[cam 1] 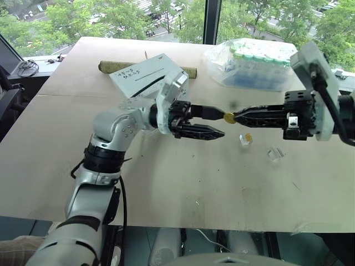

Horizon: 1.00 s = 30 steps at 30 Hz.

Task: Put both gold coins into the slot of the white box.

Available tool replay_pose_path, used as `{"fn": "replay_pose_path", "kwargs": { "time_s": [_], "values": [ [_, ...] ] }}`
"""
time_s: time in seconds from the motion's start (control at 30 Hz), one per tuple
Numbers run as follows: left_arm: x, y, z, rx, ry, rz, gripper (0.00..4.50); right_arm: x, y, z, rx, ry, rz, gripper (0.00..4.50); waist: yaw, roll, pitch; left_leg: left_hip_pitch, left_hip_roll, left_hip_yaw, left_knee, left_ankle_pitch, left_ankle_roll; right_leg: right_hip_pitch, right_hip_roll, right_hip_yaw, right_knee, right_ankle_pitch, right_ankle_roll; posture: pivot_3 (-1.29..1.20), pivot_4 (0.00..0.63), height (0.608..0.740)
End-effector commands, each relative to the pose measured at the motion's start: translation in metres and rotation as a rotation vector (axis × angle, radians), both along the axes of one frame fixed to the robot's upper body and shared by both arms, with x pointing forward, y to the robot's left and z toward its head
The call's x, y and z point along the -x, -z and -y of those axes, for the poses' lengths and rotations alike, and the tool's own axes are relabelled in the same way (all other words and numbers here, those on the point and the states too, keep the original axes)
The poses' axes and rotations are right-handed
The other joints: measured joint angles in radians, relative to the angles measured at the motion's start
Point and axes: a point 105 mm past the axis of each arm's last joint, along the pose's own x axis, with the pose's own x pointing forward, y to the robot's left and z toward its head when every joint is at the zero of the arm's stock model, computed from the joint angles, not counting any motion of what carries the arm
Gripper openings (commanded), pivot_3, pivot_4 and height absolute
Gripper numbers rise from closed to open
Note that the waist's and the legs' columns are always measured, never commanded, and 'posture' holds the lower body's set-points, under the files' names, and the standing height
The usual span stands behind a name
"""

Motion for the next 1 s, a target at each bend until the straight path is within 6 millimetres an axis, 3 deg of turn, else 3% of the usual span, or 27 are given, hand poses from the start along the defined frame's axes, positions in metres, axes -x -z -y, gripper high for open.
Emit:
{"fn": "replay_pose_path", "kwargs": {
  "time_s": [0.03,0.3,0.93,1.0],
  "values": [
    [0.0016,-0.0088,0.0008,0.016,0.018,0.046,3.35,0.0032,-0.0073,-0.0017,-0.005,-0.018,0.037,0.00,-0.001,0.000,0.000,0.000,0.000,0.000,0.000,0.000,0.000,0.000,0.000,0.000,0.000,0.000,0.000,0.00,0.150,0.740],
    [0.0032,-0.0152,0.0041,0.042,0.021,0.055,0.04,0.0065,-0.0050,-0.0051,-0.002,-0.046,0.031,0.00,-0.001,0.000,0.000,0.000,0.000,0.000,0.000,0.000,0.000,0.000,0.000,0.000,0.000,0.000,0.000,0.00,0.150,0.740],
    [0.0011,-0.0174,0.0044,0.067,-0.006,0.066,0.04,0.0063,0.0010,-0.0027,0.001,-0.033,0.009,0.00,-0.001,0.000,0.000,0.000,0.000,0.000,0.000,0.000,0.000,0.000,0.000,0.000,0.000,0.000,0.000,0.00,0.150,0.740],
    [0.0014,-0.0173,0.0045,0.068,-0.005,0.066,0.60,0.0061,0.0009,-0.0028,0.001,-0.032,0.011,0.00,-0.001,0.000,0.000,0.000,0.000,0.000,0.000,0.000,0.000,0.000,0.000,0.000,0.000,0.000,0.000,0.00,0.150,0.740]
  ]
}}
